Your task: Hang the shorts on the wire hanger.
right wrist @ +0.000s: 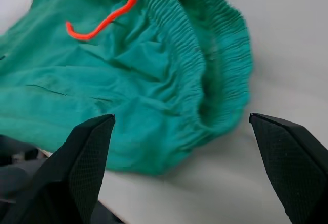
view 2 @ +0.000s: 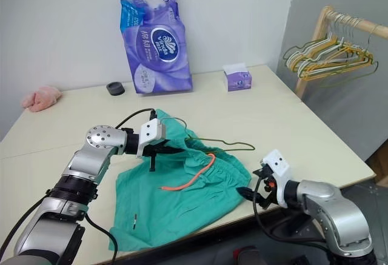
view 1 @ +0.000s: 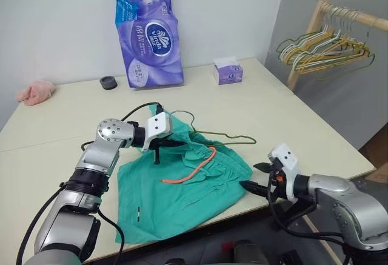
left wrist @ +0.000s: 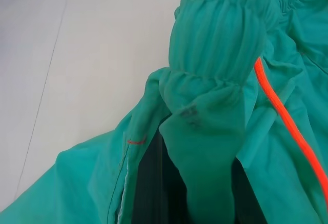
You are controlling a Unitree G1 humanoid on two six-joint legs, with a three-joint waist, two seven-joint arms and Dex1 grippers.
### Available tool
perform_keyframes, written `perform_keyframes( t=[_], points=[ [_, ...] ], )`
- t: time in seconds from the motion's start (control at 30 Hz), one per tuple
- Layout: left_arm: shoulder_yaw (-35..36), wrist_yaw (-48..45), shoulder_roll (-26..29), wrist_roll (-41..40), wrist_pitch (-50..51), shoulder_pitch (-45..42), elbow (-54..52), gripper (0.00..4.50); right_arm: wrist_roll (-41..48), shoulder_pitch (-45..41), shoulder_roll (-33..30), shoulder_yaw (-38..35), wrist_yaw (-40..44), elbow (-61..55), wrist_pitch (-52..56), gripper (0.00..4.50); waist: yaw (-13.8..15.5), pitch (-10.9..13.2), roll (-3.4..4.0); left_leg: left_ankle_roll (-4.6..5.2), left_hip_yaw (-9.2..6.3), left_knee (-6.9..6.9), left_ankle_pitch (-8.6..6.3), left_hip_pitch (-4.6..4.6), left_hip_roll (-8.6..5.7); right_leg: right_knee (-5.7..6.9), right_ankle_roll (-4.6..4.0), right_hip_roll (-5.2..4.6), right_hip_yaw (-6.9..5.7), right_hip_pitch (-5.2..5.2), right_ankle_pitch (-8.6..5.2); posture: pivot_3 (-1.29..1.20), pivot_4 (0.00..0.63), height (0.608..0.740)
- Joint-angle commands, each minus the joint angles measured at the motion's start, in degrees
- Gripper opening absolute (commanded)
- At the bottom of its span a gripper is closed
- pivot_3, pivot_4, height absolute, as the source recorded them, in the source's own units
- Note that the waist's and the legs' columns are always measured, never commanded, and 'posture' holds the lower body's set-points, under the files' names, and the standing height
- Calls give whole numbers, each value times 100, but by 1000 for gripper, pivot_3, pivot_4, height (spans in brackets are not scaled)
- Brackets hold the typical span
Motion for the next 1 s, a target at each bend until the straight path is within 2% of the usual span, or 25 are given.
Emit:
perform_keyframes(
  t=[0.03,0.37,0.43,0.5,0.63,0.83,1.0],
  points=[
    [178,62,5,-100,-88,-101,-86,0,8,171,116,92,-470,-11,16,4471,9,-1,-1,0,-2,-1,0,0,1,0,0,1,-3,0,0,-212,0,740],
    [183,103,17,-103,-132,-95,-77,0,128,-30,648,519,-997,547,-44,4471,-11,-1,-1,-1,-1,-4,0,2,3,1,1,5,-1,-2,-1,-209,0,740],
    [202,119,25,-106,-145,-104,-67,0,83,-113,644,715,-1043,641,-108,4088,-14,-1,-1,-1,-2,-3,0,2,3,1,0,5,-1,-2,0,-204,0,740],
    [226,136,39,-110,-146,-111,-61,0,-40,-177,580,907,-1133,727,-257,3512,-13,-1,-1,-1,-2,-3,0,2,2,0,0,5,-1,-2,0,-199,0,740],
    [296,141,106,-144,-114,-73,-97,0,-775,-262,48,1417,-1338,1009,-1229,2124,-9,-1,-1,-1,-1,-3,0,2,1,-1,1,4,-2,-1,-1,-197,0,740],
    [377,4,291,-191,-9,93,-258,0,-1219,-359,-129,1377,-1538,1438,-2347,24,-11,-1,-1,-1,0,-3,1,4,1,0,2,5,-1,-1,-1,-196,0,740],
    [322,-285,506,-250,171,156,-422,0,-1278,-375,-194,1290,-1435,1589,-2788,24,-11,-1,-1,-1,-1,-3,1,3,2,0,1,6,-2,-1,-1,-195,0,740]
  ],
)
